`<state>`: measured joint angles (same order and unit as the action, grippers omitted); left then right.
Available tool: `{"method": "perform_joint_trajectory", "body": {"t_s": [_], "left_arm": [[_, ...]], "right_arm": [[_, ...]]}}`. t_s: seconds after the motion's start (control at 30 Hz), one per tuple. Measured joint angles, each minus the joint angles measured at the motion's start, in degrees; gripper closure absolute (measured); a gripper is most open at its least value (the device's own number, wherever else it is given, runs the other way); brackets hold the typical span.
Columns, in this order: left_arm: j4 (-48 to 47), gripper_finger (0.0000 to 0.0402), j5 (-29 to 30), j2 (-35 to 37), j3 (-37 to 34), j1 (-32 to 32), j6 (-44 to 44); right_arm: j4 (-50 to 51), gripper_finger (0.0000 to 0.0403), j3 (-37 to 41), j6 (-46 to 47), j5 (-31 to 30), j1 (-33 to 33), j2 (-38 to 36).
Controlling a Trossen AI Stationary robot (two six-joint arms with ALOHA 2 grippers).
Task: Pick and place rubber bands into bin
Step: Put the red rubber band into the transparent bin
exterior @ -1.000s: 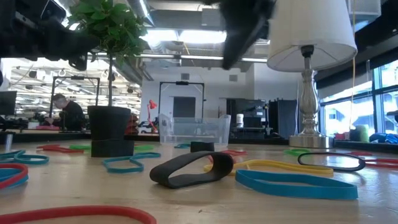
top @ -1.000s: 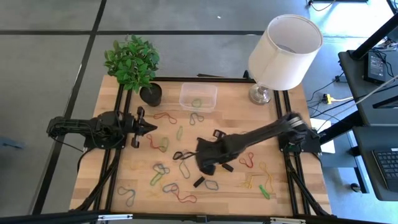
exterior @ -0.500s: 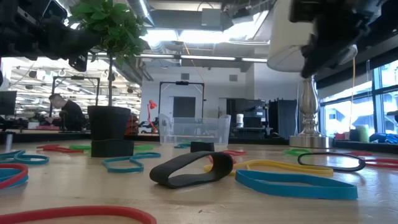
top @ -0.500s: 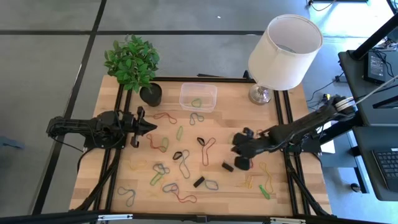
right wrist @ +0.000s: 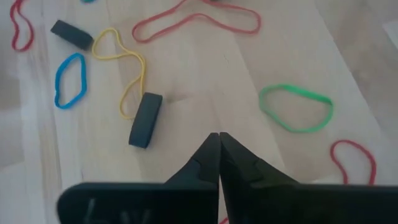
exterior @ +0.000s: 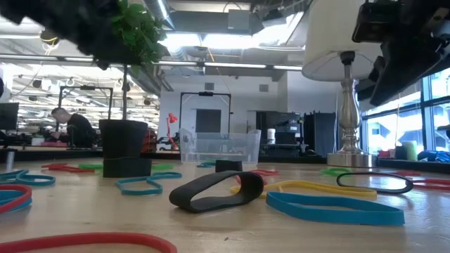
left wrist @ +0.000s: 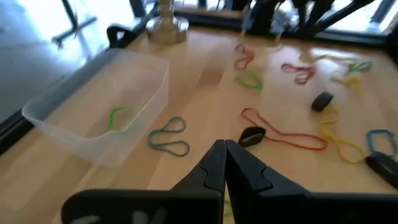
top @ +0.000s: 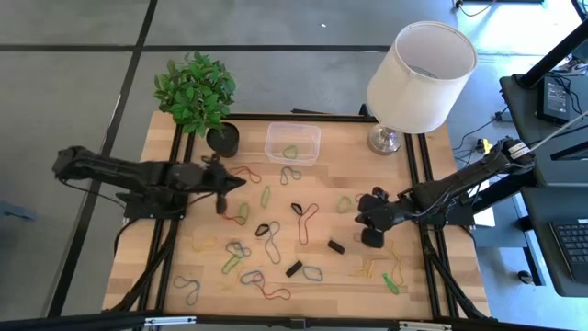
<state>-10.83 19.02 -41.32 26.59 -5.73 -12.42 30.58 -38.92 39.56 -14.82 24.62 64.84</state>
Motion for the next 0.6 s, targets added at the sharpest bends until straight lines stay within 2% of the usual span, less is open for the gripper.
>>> {"method": "perform_joint_trajectory", "body": {"t_s": [0.17,0.3,0.6], "left_arm": [[-0.2,0.0398,0.4,-11.3,6.0,1.7,-0.4],[-0.2,0.0398,0.3,-17.6,8.4,3.2,-0.6],[-0.2,0.0398,-5.1,-24.4,9.3,4.1,-5.9]], "right_arm": [[0.0,0.0387,0.0,-3.5,-0.1,0.0,0.0],[0.0,0.0393,0.0,-4.0,-0.1,0.0,0.0],[-0.5,0.039,0.0,-3.9,-0.1,0.0,0.1]]}}
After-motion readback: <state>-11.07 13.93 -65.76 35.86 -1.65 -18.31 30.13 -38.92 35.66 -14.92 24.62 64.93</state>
